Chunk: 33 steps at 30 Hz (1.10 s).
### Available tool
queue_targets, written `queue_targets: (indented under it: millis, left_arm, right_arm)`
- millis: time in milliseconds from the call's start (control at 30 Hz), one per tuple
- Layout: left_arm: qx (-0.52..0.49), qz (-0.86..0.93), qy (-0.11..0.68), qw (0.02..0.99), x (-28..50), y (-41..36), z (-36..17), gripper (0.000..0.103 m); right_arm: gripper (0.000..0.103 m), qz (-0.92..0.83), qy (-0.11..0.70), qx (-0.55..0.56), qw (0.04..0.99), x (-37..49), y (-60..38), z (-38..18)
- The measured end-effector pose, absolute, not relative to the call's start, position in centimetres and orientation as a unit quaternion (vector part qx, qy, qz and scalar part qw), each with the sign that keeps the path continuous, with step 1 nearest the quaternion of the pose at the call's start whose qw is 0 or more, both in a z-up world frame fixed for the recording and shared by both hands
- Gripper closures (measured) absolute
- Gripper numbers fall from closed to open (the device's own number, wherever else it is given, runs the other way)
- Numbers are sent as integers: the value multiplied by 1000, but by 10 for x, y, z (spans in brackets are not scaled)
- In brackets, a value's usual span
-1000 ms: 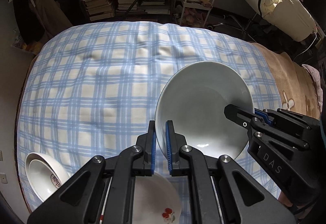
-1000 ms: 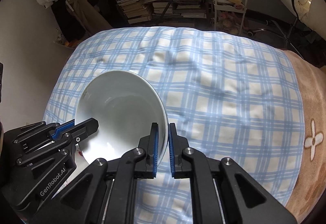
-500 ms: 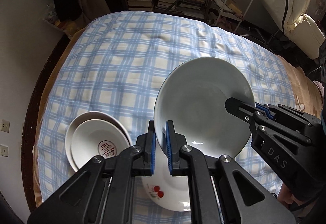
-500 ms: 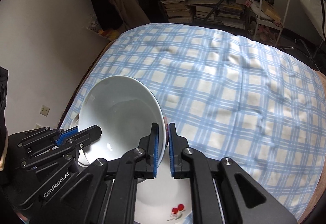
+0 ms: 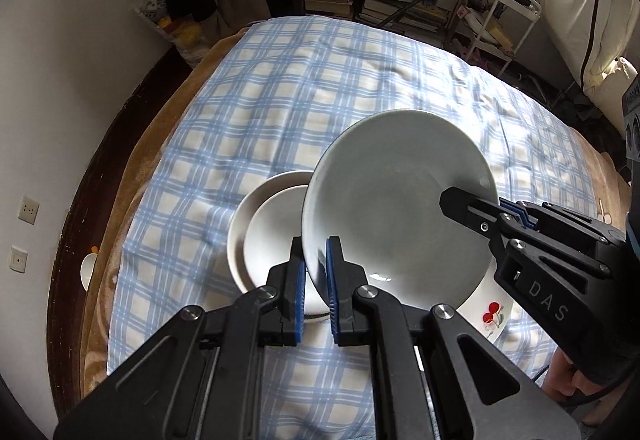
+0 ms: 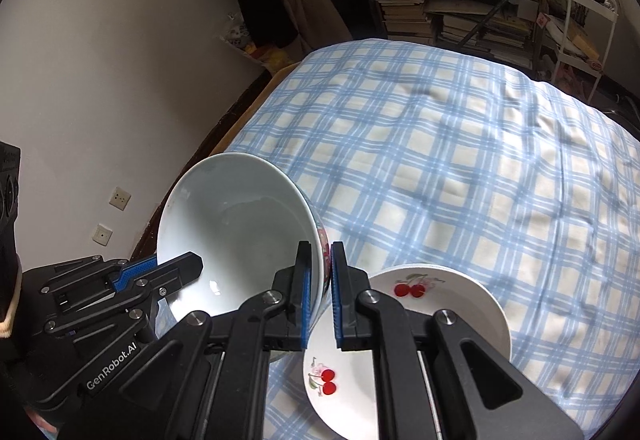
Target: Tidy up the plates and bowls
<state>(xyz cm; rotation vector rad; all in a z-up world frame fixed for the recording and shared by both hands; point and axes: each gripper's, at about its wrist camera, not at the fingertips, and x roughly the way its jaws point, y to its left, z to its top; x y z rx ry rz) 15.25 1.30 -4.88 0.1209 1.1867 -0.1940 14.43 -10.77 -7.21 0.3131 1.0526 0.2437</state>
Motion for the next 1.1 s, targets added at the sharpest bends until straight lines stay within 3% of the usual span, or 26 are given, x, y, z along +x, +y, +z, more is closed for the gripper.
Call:
queue_targets:
  millis: [667,1100]
  left_arm:
    - [8,-60,577,814,160,60,-104,93]
    - [-6,-49,597,800,170,65,-118,93]
  right_arm:
    - [93,134,506,87,848,156,-54,-110]
    - [93,153,517,107,836,164,-54,-132]
